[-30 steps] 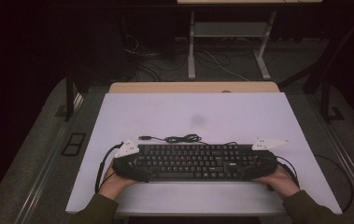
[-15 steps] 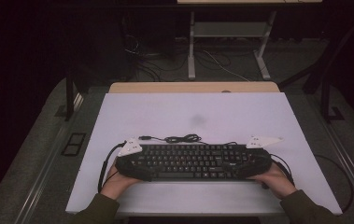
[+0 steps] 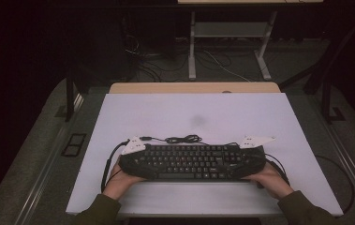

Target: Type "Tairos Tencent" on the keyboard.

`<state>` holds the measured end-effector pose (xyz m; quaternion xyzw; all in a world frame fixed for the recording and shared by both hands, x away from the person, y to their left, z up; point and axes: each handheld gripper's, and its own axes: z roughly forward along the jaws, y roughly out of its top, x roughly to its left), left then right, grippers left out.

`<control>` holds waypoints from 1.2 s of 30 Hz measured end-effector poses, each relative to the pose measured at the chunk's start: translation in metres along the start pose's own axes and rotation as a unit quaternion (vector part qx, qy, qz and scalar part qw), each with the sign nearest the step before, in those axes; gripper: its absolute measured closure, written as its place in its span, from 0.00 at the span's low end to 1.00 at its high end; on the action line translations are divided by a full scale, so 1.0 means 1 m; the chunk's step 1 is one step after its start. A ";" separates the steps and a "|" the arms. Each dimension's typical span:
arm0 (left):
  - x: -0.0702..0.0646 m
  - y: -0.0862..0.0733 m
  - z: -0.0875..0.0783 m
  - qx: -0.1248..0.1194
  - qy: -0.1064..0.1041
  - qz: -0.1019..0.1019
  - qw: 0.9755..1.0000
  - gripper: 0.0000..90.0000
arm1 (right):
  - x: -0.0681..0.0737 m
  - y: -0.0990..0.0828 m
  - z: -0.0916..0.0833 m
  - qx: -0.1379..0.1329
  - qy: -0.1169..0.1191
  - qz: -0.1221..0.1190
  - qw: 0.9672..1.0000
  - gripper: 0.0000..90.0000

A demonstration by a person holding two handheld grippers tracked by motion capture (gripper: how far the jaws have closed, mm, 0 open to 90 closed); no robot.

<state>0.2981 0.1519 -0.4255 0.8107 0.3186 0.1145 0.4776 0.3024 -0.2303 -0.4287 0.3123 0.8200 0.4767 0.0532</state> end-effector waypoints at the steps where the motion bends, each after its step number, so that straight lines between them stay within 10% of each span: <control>1: 0.000 0.001 0.000 0.001 0.000 0.001 1.000 0.02 | 0.000 0.000 0.001 0.001 0.000 0.000 1.000 0.08; 36: -0.002 0.015 0.021 -0.002 -0.003 0.004 1.000 0.10 | 0.004 0.020 0.032 0.028 0.021 -0.025 0.999 0.20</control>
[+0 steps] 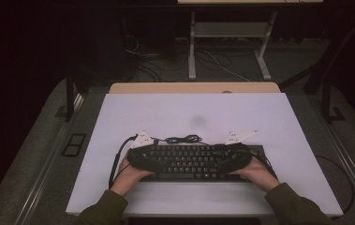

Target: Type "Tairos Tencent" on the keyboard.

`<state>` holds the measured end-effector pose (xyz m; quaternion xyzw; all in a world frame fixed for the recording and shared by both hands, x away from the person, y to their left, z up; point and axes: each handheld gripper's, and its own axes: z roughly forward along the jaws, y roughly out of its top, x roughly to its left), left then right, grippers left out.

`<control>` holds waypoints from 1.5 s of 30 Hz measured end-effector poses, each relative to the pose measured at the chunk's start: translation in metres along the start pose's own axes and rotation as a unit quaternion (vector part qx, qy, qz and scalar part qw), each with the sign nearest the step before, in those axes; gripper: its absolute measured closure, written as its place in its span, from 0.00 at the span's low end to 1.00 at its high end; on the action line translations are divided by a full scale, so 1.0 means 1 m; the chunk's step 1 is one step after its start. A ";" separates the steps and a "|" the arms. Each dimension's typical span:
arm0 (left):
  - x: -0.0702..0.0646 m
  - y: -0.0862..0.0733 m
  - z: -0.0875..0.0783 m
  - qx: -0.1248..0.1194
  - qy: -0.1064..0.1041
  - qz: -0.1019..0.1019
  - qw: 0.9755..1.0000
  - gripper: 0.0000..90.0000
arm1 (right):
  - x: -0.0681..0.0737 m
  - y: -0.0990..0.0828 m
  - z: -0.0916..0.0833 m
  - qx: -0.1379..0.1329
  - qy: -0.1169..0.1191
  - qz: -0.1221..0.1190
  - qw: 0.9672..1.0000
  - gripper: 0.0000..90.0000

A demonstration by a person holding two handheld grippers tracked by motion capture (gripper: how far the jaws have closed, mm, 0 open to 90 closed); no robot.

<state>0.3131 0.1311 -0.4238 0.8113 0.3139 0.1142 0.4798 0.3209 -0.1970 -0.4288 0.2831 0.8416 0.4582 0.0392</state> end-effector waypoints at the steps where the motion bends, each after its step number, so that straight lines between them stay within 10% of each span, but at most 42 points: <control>1: 0.000 0.000 0.000 0.001 0.000 0.001 1.000 0.12 | 0.000 0.000 0.000 0.000 0.001 -0.001 1.000 0.23; 24: -0.001 -0.002 0.000 0.009 -0.022 0.001 1.000 0.69 | 0.003 -0.002 -0.004 0.015 0.024 -0.015 0.999 0.79; 33: -0.002 -0.002 0.002 0.015 -0.022 0.001 1.000 0.68 | 0.002 -0.003 -0.005 0.030 0.035 -0.021 0.999 0.99; 45: -0.002 -0.003 0.003 0.017 -0.023 0.000 1.000 0.61 | 0.002 -0.005 -0.004 0.056 0.045 -0.034 0.997 0.99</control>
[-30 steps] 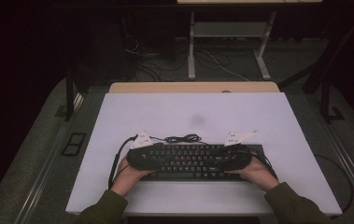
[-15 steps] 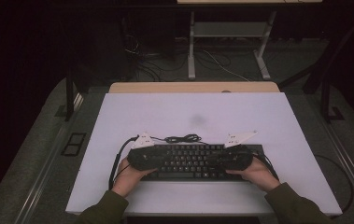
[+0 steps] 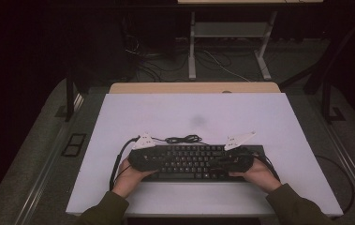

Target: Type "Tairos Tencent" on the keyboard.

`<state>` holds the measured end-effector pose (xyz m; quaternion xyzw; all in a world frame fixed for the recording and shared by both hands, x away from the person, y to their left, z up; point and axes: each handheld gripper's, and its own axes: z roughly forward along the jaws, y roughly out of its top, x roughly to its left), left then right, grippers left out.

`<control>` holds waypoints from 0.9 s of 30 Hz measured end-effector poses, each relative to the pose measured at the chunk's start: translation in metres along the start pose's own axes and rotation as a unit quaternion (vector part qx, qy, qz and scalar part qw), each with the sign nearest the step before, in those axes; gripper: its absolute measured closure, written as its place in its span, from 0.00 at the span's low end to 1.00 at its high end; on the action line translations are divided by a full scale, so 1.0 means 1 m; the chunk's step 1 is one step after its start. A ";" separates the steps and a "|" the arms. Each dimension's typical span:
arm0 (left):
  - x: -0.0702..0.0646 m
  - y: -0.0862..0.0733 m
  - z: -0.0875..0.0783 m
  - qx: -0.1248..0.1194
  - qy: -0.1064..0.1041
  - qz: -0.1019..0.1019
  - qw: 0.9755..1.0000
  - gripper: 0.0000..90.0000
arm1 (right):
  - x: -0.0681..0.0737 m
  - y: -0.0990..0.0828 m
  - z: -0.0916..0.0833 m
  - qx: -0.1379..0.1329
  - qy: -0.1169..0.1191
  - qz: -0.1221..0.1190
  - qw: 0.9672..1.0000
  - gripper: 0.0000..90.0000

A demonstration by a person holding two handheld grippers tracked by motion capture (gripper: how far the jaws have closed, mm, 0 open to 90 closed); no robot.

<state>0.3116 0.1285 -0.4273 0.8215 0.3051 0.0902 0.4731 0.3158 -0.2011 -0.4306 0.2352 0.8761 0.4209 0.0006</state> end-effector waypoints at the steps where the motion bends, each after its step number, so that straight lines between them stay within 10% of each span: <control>1: 0.000 0.000 0.000 0.001 0.000 0.001 1.000 0.60 | 0.000 -0.001 0.000 0.005 0.000 -0.003 1.000 0.99; 27: 0.001 0.001 0.005 0.014 0.003 0.002 1.000 0.67 | 0.001 -0.005 0.004 0.032 -0.002 -0.022 0.999 0.99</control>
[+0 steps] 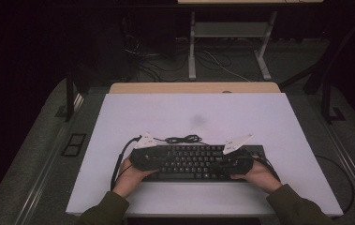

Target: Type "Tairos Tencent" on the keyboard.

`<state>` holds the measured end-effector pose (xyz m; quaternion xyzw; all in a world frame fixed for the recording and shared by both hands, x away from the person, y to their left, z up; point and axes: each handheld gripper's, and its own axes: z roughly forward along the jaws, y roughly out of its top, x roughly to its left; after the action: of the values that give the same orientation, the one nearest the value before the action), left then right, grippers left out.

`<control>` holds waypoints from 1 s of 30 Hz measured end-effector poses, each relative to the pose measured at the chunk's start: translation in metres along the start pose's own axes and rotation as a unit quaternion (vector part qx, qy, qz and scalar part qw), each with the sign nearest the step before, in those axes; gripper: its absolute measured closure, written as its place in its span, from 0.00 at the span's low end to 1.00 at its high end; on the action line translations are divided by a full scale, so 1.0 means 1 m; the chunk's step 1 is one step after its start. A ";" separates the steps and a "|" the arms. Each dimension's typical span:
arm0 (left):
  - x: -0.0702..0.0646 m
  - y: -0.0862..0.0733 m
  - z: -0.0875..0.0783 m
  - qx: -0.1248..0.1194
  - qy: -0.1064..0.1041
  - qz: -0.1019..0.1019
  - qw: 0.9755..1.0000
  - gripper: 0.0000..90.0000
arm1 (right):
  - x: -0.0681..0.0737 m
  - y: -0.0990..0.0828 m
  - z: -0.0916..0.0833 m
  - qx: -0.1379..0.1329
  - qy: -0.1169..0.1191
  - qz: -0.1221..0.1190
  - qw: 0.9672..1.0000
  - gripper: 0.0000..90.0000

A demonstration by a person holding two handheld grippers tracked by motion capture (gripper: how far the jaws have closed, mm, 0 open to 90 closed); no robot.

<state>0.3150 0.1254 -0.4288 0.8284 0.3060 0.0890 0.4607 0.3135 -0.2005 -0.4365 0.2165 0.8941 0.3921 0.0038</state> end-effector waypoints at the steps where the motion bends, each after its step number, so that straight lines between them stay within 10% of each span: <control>1: 0.000 0.000 0.001 0.001 0.000 -0.002 1.000 0.69 | 0.000 0.000 0.000 0.000 0.000 0.000 1.000 0.99; 14: 0.003 0.005 0.006 0.020 -0.013 -0.001 1.000 0.99 | 0.000 0.000 0.000 0.000 -0.001 -0.002 1.000 0.99; 30: 0.005 0.006 0.016 0.063 -0.016 0.018 0.998 0.99 | 0.001 0.000 0.000 0.000 -0.001 -0.004 1.000 1.00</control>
<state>0.3281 0.1143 -0.4336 0.8623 0.2889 0.0643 0.4110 0.3127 -0.2003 -0.4367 0.2129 0.8949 0.3922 0.0065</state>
